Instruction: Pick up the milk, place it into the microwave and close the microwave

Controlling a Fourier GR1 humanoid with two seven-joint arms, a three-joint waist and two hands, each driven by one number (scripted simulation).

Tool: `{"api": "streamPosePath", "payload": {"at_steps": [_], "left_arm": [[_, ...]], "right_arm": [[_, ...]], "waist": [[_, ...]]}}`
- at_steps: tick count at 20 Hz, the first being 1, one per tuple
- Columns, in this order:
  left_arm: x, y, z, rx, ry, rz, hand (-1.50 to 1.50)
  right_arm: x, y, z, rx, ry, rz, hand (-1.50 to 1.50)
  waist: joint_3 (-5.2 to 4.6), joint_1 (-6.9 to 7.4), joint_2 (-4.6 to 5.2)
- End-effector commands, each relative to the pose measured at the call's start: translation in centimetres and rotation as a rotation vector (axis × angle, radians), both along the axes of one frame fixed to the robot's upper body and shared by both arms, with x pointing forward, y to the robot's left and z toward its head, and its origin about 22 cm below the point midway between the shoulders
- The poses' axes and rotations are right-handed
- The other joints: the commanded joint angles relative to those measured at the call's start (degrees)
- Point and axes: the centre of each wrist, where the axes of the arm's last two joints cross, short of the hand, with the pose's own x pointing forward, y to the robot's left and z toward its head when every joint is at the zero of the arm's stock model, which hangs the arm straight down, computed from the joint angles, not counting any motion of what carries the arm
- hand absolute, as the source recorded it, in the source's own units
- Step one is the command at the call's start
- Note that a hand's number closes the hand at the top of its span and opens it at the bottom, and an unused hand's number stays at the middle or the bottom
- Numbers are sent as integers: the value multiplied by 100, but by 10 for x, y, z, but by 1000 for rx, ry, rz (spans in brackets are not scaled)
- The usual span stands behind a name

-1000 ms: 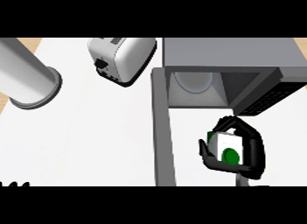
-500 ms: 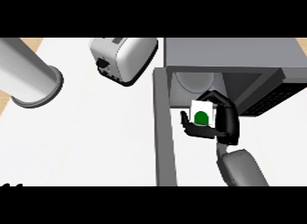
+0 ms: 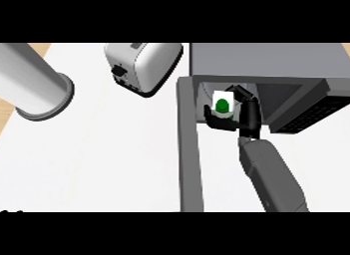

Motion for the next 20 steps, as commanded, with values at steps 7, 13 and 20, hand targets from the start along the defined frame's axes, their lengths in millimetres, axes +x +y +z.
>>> {"api": "streamPosePath", "payload": {"at_steps": [7, 13, 20], "left_arm": [[12, 12, 7, 13, -15, -20, -150], [7, 2, -2, 10, -6, -64, -150], [18, 9, -9, -6, -6, -79, -150]], "right_arm": [[32, -39, -11, -190, 69, -104, 150], [42, -52, -3, -261, 58, -124, 150], [50, -57, 7, -443, -24, -178, 150]], "waist": [[10, 173, 100], [16, 352, 147], [17, 453, 233]]}}
